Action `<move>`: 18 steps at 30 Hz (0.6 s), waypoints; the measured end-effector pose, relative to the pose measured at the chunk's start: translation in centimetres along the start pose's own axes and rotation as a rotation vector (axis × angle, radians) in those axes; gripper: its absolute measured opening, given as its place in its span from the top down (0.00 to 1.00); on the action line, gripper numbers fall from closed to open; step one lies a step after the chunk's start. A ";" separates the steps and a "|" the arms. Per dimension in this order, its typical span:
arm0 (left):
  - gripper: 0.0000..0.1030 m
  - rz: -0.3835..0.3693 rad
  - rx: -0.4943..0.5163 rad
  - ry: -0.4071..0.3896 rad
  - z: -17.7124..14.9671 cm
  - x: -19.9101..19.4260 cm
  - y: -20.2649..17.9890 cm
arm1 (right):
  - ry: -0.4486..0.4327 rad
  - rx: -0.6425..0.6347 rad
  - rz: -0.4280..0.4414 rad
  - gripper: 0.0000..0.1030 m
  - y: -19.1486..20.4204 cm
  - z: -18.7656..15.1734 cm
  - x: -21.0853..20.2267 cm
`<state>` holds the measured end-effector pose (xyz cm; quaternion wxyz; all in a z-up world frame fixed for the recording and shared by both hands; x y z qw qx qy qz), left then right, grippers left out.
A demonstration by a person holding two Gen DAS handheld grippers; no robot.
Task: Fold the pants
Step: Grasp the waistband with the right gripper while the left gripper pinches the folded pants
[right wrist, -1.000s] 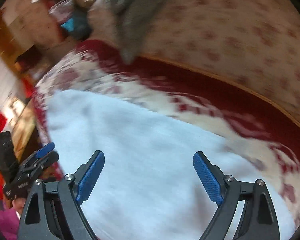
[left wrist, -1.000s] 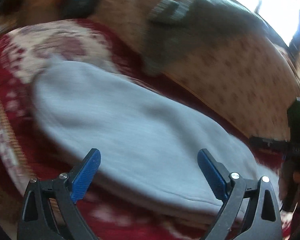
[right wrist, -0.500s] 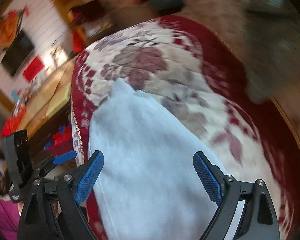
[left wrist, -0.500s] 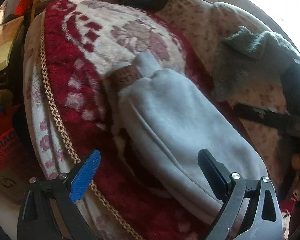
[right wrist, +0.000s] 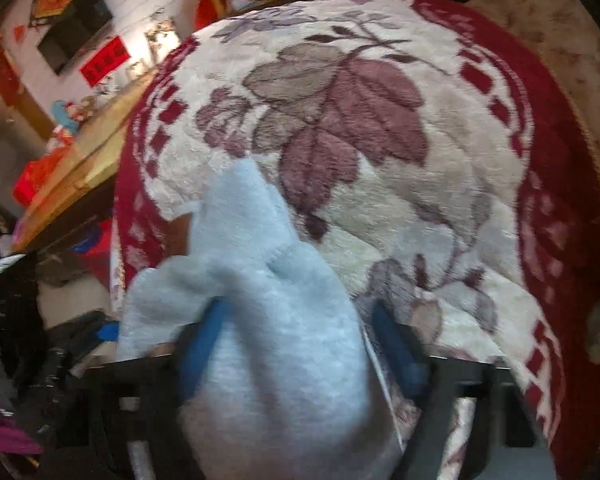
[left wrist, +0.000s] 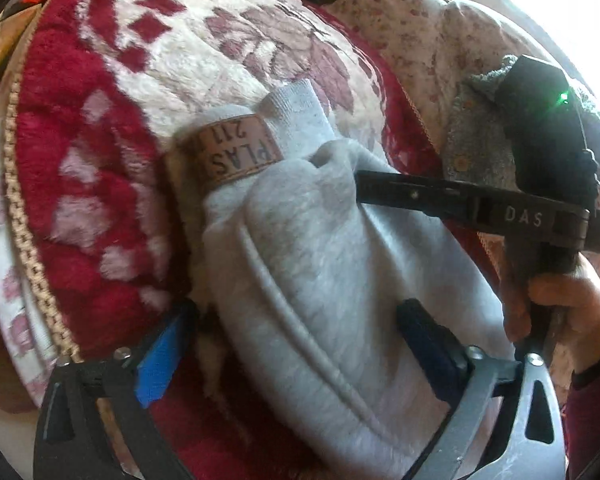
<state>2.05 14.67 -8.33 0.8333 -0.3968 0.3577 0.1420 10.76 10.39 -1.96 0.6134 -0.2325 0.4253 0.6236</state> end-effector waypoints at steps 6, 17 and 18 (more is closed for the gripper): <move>0.06 -0.069 0.049 -0.059 1.1 1.7 -1.3 | 0.011 0.003 0.040 0.63 -0.2 -0.1 0.6; 0.72 -0.137 0.223 -0.149 0.2 -4.9 -7.8 | -0.104 -0.068 -0.051 0.78 2.5 0.7 -7.7; 0.72 -0.135 0.265 -0.178 -0.1 -6.0 -9.0 | -0.122 -0.070 -0.057 0.78 2.9 0.7 -9.1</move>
Point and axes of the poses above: each gripper's, at about its wrist camera, not at the fingertips, and x roughly the way its jaws point, y to its left, z to its top, the point moved 9 cm from there along x, roughly the way its jaws point, and after that the axes turned 10 degrees about -x, right-handed, at the moved point
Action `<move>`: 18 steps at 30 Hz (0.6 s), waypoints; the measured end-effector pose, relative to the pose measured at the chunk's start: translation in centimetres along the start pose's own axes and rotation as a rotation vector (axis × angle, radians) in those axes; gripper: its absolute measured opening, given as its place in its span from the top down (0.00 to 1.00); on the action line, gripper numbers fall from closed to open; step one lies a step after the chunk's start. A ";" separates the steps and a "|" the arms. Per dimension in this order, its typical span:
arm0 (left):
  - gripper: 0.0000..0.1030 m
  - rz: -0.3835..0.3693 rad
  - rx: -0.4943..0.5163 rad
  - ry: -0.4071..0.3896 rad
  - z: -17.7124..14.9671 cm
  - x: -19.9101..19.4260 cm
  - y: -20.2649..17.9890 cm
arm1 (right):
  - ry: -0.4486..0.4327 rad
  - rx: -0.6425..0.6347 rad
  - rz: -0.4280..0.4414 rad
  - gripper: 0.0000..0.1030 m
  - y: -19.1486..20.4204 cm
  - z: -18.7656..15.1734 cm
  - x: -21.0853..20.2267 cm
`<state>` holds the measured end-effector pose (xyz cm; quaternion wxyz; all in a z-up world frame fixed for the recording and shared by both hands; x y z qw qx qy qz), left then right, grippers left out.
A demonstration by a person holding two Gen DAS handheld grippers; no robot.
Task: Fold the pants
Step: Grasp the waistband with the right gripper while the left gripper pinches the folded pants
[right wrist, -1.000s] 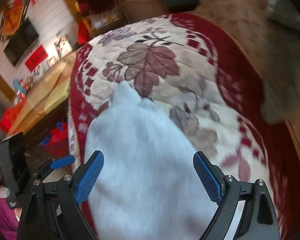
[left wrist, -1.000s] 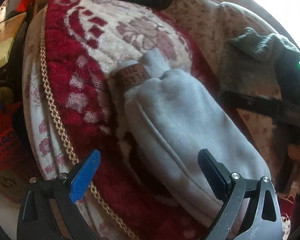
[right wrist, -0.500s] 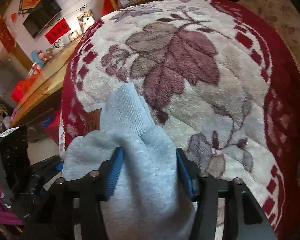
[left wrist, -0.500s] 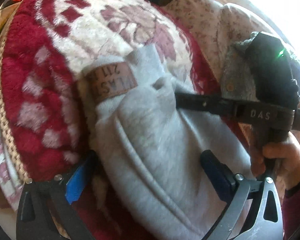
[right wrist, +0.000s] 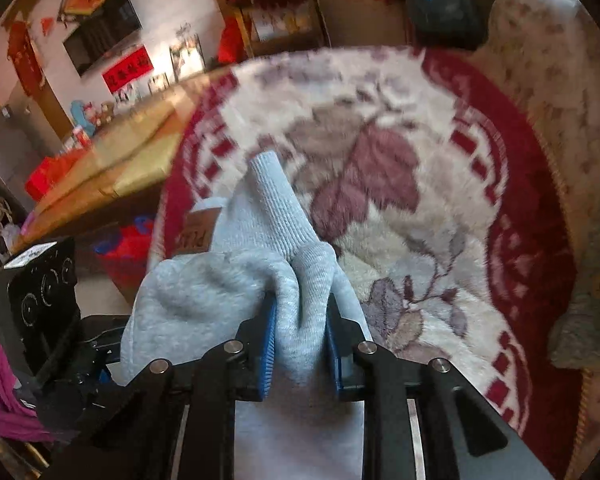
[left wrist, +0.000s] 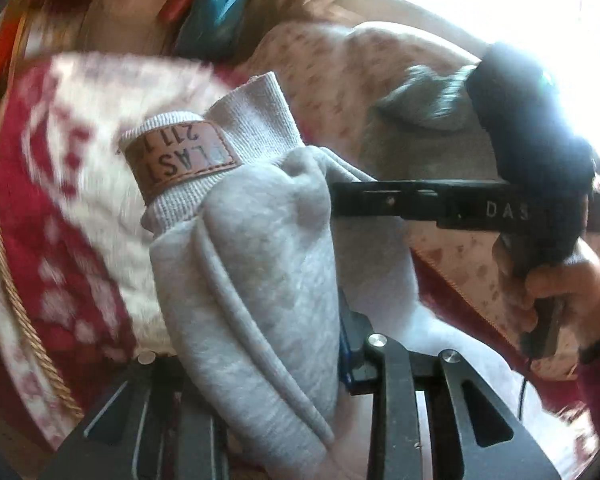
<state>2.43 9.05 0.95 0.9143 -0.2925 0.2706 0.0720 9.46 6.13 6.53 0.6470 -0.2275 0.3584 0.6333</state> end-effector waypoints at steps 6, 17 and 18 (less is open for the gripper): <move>0.72 -0.040 0.221 -0.103 -0.9 -5.0 -7.9 | -0.067 -0.006 -0.083 0.78 1.5 -1.4 -9.0; 0.71 -0.130 0.464 0.014 -13.8 -5.6 -16.3 | -0.122 0.308 -0.156 0.77 2.7 -18.4 -17.8; 0.70 -0.122 0.481 0.035 -15.4 -5.2 -16.3 | -0.121 0.359 -0.160 0.77 2.8 -20.8 -17.8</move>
Point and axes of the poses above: each gripper's, at about its wrist camera, not at the fingertips, and x roughly the way its jaws point, y to its left, z to its top, the point moved 9 cm from there along x, roughly the way its jaws point, and after that the axes turned 10 degrees about -x, right-handed, at the moved point
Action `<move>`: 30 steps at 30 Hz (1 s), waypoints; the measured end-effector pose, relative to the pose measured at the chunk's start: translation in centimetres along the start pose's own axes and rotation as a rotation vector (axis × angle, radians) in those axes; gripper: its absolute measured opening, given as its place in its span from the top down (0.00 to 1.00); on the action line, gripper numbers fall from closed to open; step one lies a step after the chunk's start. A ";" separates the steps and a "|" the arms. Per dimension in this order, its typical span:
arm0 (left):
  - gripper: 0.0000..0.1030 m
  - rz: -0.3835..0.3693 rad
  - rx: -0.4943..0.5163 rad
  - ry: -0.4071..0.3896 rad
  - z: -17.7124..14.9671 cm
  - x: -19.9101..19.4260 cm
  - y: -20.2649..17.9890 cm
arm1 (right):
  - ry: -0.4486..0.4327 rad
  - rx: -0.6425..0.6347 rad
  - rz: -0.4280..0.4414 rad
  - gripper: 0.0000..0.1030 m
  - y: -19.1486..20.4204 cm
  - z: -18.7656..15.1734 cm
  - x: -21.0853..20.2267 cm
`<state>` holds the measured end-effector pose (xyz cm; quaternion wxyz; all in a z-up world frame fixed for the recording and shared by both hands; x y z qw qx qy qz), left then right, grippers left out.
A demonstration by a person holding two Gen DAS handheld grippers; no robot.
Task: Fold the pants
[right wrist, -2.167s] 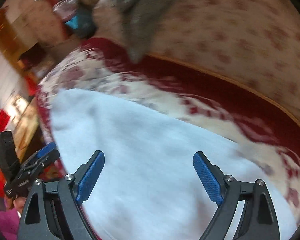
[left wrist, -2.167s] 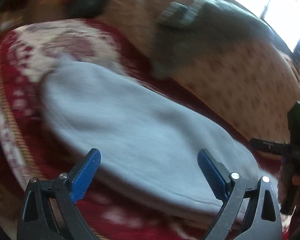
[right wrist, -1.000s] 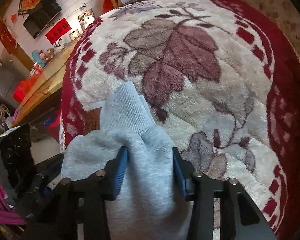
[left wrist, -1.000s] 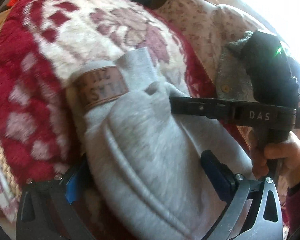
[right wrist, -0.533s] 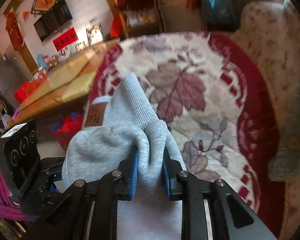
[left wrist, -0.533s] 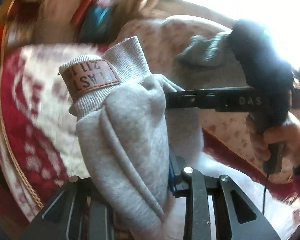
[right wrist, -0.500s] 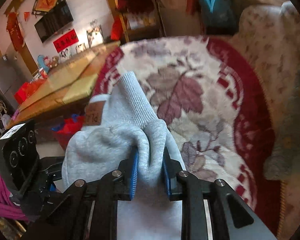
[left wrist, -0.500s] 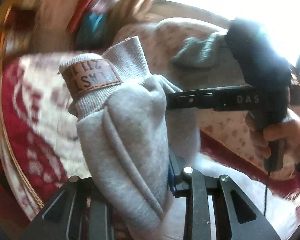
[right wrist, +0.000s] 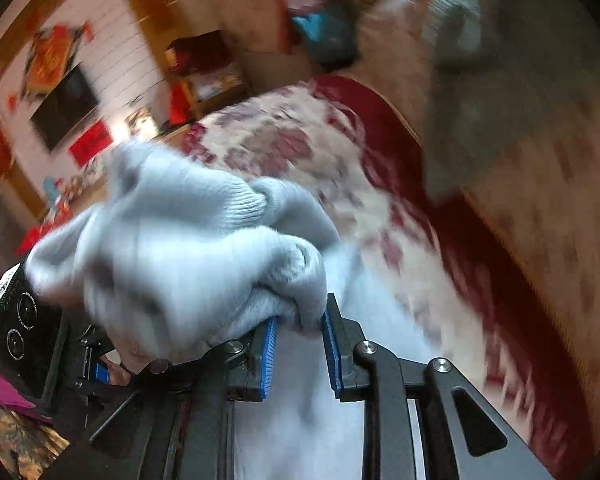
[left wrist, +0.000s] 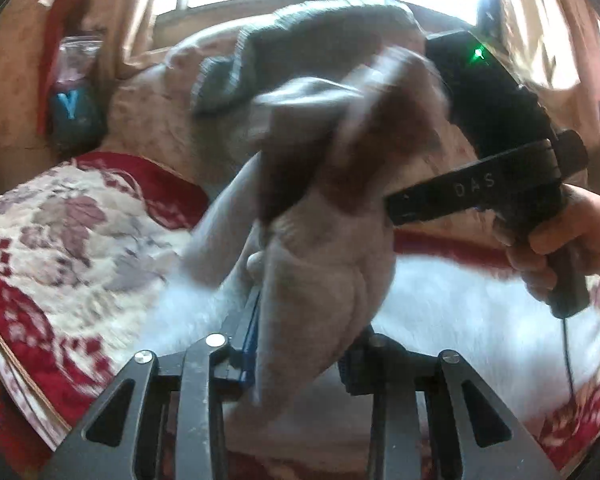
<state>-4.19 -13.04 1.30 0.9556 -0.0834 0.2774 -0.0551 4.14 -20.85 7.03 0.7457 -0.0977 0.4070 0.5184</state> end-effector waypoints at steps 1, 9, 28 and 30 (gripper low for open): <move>0.61 0.003 0.012 0.023 -1.2 0.4 -0.5 | 0.009 0.033 -0.008 0.75 -0.6 -1.6 0.1; 0.18 -0.072 0.043 0.090 -5.4 -1.3 -2.9 | 0.018 0.313 -0.133 0.73 -5.3 -10.6 -3.3; 0.09 -0.051 -0.158 0.127 -1.4 1.3 0.4 | 0.010 0.189 -0.201 0.24 -1.8 -3.0 -0.8; 0.09 -0.054 -0.167 0.168 -2.8 2.3 0.6 | 0.053 0.191 -0.267 0.24 -3.3 -3.7 0.4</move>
Point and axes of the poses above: each gripper's, at about its wrist camera, not at the fingertips, and x roughly the way its jaws point, y to its left, z to its top, the point moved 9 cm from there along x, roughly the way its jaws point, and after that the axes turned 10 degrees about -x, right-handed, at the moved point
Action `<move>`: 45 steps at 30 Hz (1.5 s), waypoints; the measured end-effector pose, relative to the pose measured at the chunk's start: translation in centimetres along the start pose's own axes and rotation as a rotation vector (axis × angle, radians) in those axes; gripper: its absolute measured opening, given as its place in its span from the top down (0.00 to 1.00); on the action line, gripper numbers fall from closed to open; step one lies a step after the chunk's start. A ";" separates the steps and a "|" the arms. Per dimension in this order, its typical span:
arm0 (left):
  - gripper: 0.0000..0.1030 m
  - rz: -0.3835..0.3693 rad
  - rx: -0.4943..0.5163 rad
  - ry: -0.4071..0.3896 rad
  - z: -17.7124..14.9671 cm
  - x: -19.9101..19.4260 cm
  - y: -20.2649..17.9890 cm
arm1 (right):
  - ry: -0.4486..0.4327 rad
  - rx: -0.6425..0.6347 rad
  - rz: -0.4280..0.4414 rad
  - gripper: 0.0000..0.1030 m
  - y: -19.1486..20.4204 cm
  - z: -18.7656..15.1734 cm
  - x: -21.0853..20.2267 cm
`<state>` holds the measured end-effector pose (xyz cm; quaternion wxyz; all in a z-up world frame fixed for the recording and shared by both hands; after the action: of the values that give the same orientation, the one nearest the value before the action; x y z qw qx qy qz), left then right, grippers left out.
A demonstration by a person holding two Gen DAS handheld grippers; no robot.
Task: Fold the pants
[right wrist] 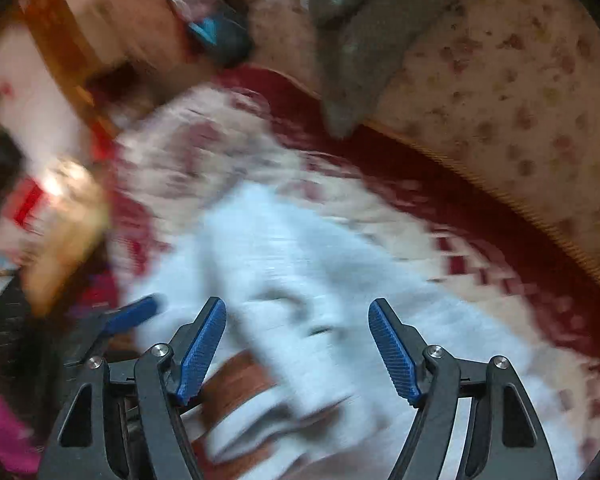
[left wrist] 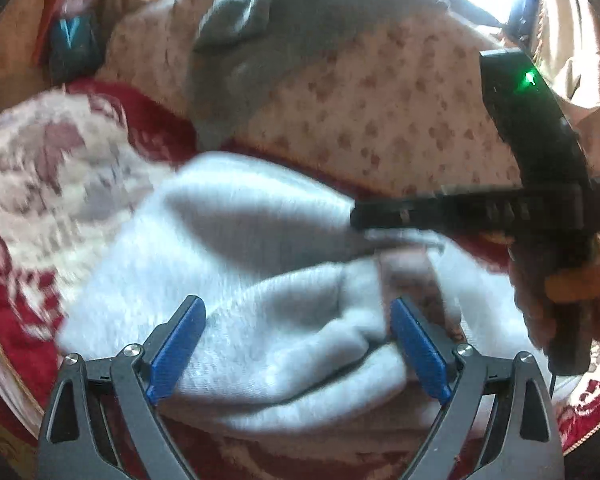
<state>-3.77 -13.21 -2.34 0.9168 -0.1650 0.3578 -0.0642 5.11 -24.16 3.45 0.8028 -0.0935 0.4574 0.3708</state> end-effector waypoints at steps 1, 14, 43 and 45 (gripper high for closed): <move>0.09 0.002 0.009 -0.002 -0.4 0.2 0.0 | 0.011 0.028 -0.013 0.24 -0.7 -0.4 0.7; 0.09 0.017 0.005 -0.041 -0.1 -2.2 -1.9 | -0.081 0.187 0.021 0.16 -1.8 -3.6 -4.4; 0.07 -0.218 0.211 0.105 -3.6 0.4 -19.4 | -0.160 0.478 -0.113 0.12 -4.1 -23.4 -21.8; 0.07 -0.245 0.234 0.133 -4.0 0.9 -20.6 | -0.156 0.491 -0.109 0.12 -3.7 -24.7 -22.0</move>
<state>-5.81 -33.73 1.47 0.8894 -0.0952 0.3848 -0.2275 -15.56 -50.07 6.51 0.8531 0.1082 0.4648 0.2110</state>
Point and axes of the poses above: each gripper's, at about its wrist camera, not at the fingertips, and x roughly the way its jaws point, y to its left, z to its top, the point moved 9 cm from there along x, roughly the way its jaws point, and after that the axes turned 10 degrees about -x, right-handed, at the moved point
